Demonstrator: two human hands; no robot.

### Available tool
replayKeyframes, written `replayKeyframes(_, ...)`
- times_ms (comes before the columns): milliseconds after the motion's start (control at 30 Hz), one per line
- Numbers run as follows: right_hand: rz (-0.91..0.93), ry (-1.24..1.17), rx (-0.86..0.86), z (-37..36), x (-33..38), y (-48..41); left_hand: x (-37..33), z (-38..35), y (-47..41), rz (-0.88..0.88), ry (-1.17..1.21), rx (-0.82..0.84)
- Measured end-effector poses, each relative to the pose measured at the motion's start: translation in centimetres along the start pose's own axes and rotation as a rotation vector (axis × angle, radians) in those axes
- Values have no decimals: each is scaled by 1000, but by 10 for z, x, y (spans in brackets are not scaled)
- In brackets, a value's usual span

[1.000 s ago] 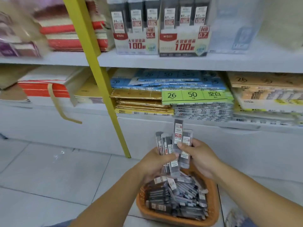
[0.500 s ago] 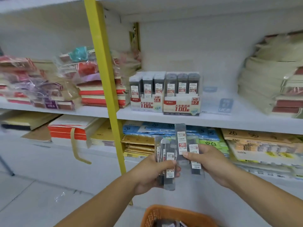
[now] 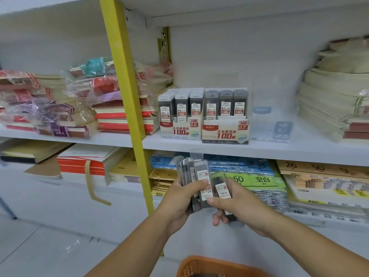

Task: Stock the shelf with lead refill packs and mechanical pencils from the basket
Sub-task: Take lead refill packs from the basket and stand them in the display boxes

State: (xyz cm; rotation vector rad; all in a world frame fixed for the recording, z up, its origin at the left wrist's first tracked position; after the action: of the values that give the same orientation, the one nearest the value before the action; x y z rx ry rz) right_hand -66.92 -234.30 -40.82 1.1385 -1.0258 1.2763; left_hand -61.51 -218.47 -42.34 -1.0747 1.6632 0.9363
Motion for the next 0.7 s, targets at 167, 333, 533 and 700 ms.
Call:
replayKeyframes(167, -62, 38, 5, -2, 4, -5, -6, 5, -4, -45, 5, -74)
replayKeyframes(333, 29, 103, -90, 13, 16, -4, -14, 20, -8, -76, -71, -161)
replayKeyframes(533, 88, 297, -133, 30, 27, -3, -24, 20, -7, -99, -151, -86)
replayKeyframes(700, 89, 203, -128, 32, 42, 0, -25, 8, -5, -114, -176, -101)
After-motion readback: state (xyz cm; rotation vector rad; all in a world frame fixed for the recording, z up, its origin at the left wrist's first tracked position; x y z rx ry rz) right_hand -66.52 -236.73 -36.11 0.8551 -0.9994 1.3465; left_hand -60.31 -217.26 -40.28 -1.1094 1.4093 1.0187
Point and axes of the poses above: each hand's wrist, its own y-axis away from the middle knuckle, its own z-axis out of the back of the hand, x = y × z, the point moved 1 cm from there along -y, towards the middle knuckle, and after that the axes turned 6 degrees about -x, right-handed, at the moved point
